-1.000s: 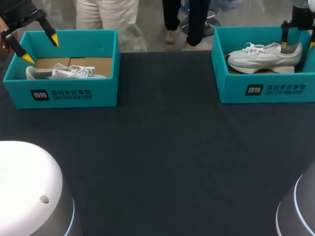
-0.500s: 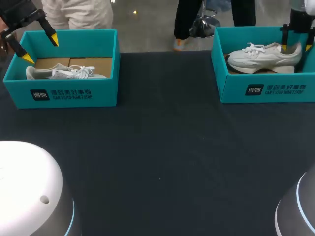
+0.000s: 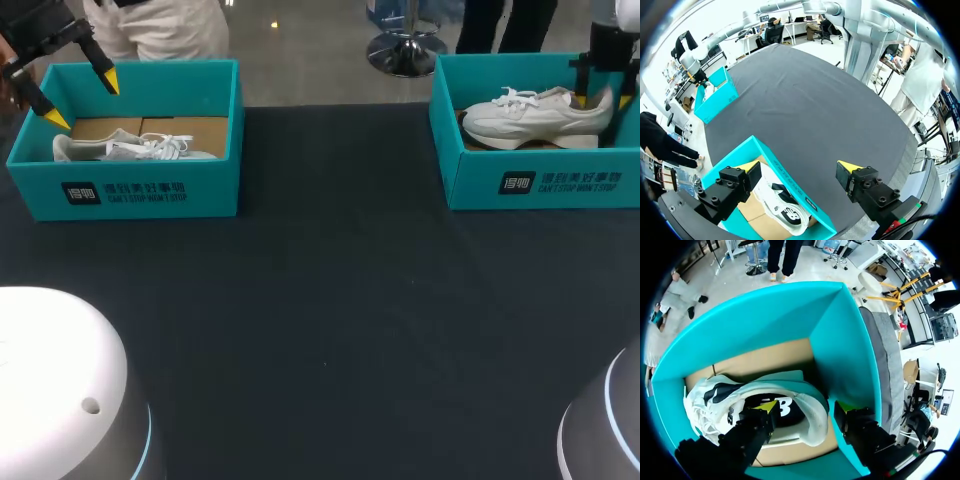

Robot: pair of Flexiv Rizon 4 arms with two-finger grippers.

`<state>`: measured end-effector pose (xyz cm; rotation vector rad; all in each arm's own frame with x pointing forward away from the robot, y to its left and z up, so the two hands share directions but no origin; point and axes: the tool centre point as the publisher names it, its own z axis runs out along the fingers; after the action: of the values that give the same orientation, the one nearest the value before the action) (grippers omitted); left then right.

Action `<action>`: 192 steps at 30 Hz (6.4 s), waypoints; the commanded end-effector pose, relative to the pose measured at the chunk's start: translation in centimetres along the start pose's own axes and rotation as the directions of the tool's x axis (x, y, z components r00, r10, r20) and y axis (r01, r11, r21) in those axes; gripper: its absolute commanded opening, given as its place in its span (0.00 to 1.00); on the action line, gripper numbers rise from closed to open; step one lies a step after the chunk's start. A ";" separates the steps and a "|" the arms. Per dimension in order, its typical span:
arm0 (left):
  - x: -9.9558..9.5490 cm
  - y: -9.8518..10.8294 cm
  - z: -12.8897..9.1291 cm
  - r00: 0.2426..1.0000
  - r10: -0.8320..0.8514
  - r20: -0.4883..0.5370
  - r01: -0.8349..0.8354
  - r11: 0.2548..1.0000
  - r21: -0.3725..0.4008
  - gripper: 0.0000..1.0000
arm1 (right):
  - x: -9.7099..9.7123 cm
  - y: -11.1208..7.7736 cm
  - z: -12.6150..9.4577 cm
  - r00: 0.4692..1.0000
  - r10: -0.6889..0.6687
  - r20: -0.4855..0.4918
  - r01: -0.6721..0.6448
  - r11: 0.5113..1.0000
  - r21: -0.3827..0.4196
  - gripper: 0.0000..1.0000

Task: Take the shoe out of the shoebox, open the shoe tongue, remove and reinsert the insole, then place the shoe into the shoebox

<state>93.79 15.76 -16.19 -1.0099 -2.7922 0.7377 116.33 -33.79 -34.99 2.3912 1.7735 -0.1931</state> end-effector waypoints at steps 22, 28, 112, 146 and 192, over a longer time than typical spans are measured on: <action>0.0 0.0 0.0 1.000 0.001 0.000 -0.001 1.000 -0.001 1.00 | 0.3 0.4 3.4 1.000 0.019 0.000 -0.019 0.995 0.097 0.49; 0.0 0.0 0.0 1.000 0.001 0.000 -0.001 1.000 -0.001 1.00 | -0.1 0.2 3.4 1.000 0.026 0.007 -0.026 0.994 0.102 0.43; 0.0 0.0 0.0 1.000 0.001 0.000 -0.001 1.000 -0.001 1.00 | -2.3 -4.6 -14.2 0.998 -0.005 0.069 0.006 1.000 -0.022 0.00; 0.0 0.0 0.0 1.000 0.001 0.000 -0.001 1.000 -0.001 1.00 | -1.2 -4.7 -19.2 0.996 -0.039 0.075 0.043 0.998 -0.051 0.00; 0.0 0.0 0.0 1.000 0.001 0.000 -0.001 1.000 -0.001 1.00 | 1.8 -21.3 -23.1 0.991 0.021 0.136 -0.015 0.999 -0.042 0.00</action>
<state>93.79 15.76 -16.20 -1.0101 -2.7922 0.7379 100.17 -22.87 -14.08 2.3644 1.7039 -0.3764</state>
